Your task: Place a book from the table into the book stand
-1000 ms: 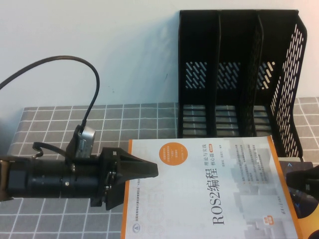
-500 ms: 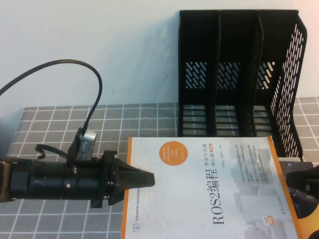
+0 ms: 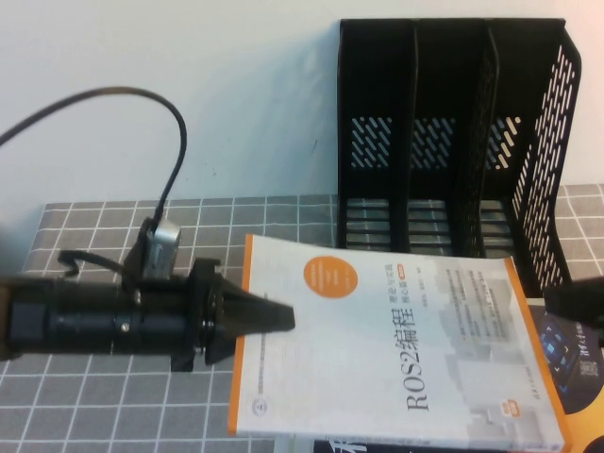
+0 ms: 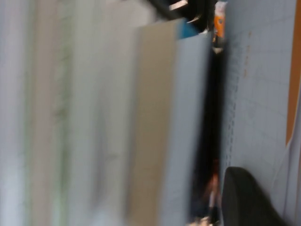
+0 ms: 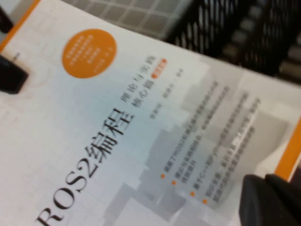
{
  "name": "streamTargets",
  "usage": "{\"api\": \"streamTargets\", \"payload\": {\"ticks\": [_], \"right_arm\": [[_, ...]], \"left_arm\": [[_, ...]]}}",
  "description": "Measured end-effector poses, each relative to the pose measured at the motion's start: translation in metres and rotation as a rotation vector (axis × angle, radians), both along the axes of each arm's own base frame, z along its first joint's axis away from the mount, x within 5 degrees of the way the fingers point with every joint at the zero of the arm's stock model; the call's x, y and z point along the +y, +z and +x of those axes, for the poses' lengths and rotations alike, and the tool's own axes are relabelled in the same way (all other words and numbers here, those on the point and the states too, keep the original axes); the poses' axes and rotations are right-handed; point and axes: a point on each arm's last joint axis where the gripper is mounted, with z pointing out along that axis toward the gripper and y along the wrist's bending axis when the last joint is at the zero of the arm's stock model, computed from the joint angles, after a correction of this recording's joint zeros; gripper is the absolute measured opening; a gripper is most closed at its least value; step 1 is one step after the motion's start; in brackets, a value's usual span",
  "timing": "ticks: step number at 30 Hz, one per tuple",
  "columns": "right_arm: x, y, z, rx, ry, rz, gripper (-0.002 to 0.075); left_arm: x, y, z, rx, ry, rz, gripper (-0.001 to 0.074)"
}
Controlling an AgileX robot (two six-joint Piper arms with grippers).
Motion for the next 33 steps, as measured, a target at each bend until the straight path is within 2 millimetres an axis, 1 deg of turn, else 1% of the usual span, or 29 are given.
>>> {"api": "streamTargets", "payload": {"ticks": [1,4,8,11,16,20,22,24,27,30,33], "right_arm": [[0.000,0.009,0.000,-0.027,0.014,-0.007,-0.0003],[0.000,0.032,0.002,-0.097,0.037,-0.029,-0.0003],[-0.001,0.048,0.005,-0.148,0.053,-0.077,-0.0003],[-0.003,0.052,0.005,-0.154,0.050,-0.102,-0.0003],[-0.004,0.053,0.006,-0.156,0.052,-0.123,-0.0003],[-0.004,0.053,0.006,-0.156,0.051,-0.125,-0.0003],[-0.004,0.053,0.006,-0.155,0.050,-0.124,-0.0003],[-0.004,0.053,0.006,-0.156,0.049,-0.126,-0.0003],[-0.004,0.053,0.006,-0.157,0.048,-0.128,-0.0003],[-0.004,0.053,0.006,-0.158,0.046,-0.129,-0.0003],[-0.004,0.053,0.006,-0.158,0.046,-0.129,-0.0003]], "left_arm": [[0.000,0.006,0.001,-0.014,0.001,0.000,0.0103],[0.000,0.034,0.005,-0.071,0.004,-0.003,0.0103],[0.000,0.070,0.011,-0.141,-0.011,0.040,0.0103],[0.001,0.092,0.017,-0.184,-0.035,0.100,0.0103],[0.003,0.137,0.028,-0.238,-0.037,0.195,0.0103],[0.009,0.174,0.038,-0.320,0.043,0.291,0.0103],[0.011,0.194,0.041,-0.374,0.095,0.318,0.0103],[0.014,0.210,0.045,-0.409,0.141,0.340,0.0103],[0.015,0.223,0.053,-0.419,0.191,0.348,0.0103],[0.016,0.226,0.067,-0.397,0.223,0.348,0.0103],[0.016,0.222,0.081,-0.376,0.243,0.364,0.0103]]}}
